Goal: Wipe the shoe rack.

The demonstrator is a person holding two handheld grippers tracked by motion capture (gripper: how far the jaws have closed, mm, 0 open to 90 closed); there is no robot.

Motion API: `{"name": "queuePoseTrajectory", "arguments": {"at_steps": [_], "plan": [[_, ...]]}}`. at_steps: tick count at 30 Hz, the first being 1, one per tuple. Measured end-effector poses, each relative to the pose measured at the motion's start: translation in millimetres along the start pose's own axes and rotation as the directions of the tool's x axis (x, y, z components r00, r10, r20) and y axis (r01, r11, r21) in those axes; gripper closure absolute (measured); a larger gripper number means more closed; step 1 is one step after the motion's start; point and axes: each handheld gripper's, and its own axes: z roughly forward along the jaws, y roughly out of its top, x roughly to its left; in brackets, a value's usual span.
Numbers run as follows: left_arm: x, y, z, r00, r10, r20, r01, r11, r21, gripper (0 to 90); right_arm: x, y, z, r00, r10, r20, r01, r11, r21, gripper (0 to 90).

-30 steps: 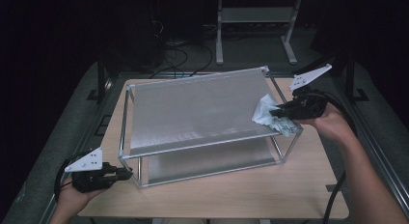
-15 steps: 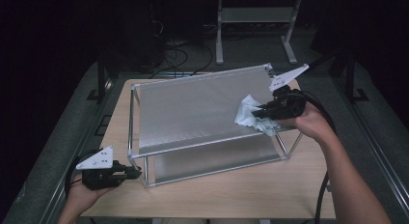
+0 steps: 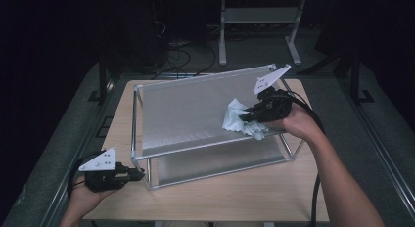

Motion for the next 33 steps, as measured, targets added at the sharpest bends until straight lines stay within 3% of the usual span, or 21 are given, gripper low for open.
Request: {"name": "queuePoseTrajectory", "arguments": {"at_steps": [3, 8, 14, 19, 22, 24, 28, 33], "plan": [[-0.6, 2.8, 2.0, 1.0, 0.005, 0.002, -0.005, 1.0, 0.008, 81.3, 5.0, 4.2, 5.7, 0.9997, -0.024, -0.01, 0.024, 1.0, 0.005, 79.7], [-0.2, 1.7, 1.4, 1.0, -0.001, 0.003, 0.001, 1.0, 0.003, 81.3, -1.3, -3.9, -2.9, 1.0, 0.009, 0.003, -0.009, 1.0, -0.003, 79.7], [0.0, 2.3, 1.5, 1.0, -0.001, -0.003, 0.001, 1.0, 0.005, 80.9, 8.9, 3.0, 4.1, 0.9994, -0.033, -0.006, 0.033, 0.999, -0.001, 79.6], [-0.6, -0.2, -5.7, 0.9997, -0.005, -0.022, 0.005, 0.9999, -0.01, 75.9, 6.6, -3.1, -5.1, 0.9996, -0.029, 0.004, 0.029, 1.0, 0.005, 79.7], [0.4, -0.8, -5.0, 0.9999, -0.014, -0.007, 0.014, 0.9998, -0.015, 79.9, 5.8, -5.4, -9.5, 0.9998, -0.016, 0.009, 0.016, 1.0, 0.009, 79.6], [-0.4, 1.4, -3.6, 0.9999, 0.003, -0.013, -0.003, 1.0, -0.003, 80.6, 7.2, -5.0, -9.2, 0.9997, -0.022, 0.013, 0.022, 1.0, 0.011, 79.7], [-1.9, 3.3, -1.6, 0.9998, 0.001, -0.02, -0.001, 1.0, -0.002, 81.0, 13.5, 3.9, 3.6, 0.9989, -0.047, -0.01, 0.047, 0.999, 0.004, 79.6], [-2.3, 2.9, -1.3, 0.9998, 0.003, -0.022, -0.003, 1.0, -0.006, 81.1, 6.4, -0.5, 0.3, 0.9996, -0.027, -0.011, 0.027, 1.0, 0.005, 79.7]]}}
